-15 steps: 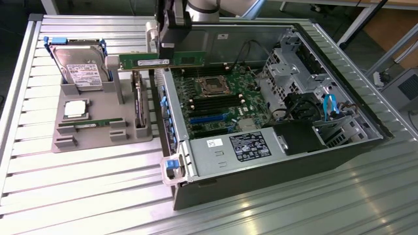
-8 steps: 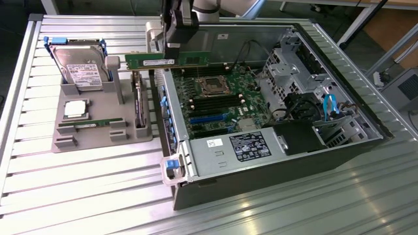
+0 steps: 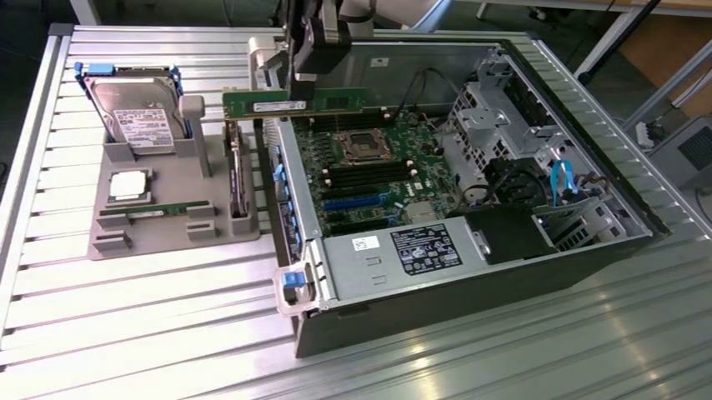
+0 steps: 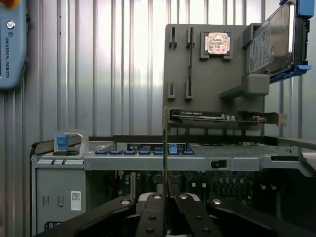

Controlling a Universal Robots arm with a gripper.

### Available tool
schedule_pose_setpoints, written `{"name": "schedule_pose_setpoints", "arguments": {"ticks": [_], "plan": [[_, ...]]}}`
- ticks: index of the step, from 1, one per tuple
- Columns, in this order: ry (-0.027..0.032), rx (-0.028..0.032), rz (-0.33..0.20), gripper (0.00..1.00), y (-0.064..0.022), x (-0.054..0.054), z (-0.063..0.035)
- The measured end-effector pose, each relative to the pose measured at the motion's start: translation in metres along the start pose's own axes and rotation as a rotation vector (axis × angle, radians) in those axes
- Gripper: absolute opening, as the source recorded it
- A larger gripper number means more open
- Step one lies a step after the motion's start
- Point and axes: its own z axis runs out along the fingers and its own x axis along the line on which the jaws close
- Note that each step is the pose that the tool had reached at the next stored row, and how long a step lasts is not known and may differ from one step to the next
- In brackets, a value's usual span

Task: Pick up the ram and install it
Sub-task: 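Pick up the ram and move it above insertion slot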

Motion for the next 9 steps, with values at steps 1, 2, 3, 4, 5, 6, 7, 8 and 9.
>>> {"name": "schedule_pose_setpoints", "arguments": {"ticks": [1,2,3,4,5,6,7,8,9], "plan": [[0.0005,-0.0001,0.0,0.12,-0.0011,0.0,-0.0001],[0.001,-0.0002,0.0,0.12,-0.0023,0.0,-0.0002],[0.0017,-0.0004,0.0,0.12,-0.0038,0.0,-0.0003],[0.0021,-0.0005,0.0,0.12,-0.005,0.0,-0.0003],[0.0026,-0.0006,0.0,0.12,-0.0064,0.0,-0.0004],[0.0031,-0.0008,0.0,0.12,-0.0076,0.0,-0.0005],[0.0037,-0.001,0.0,0.12,-0.0088,0.0,-0.0006],[0.0042,-0.0011,0.0,0.12,-0.01,0.0,-0.0007],[0.0047,-0.0012,0.0,0.12,-0.0112,0.0,-0.0007]]}}
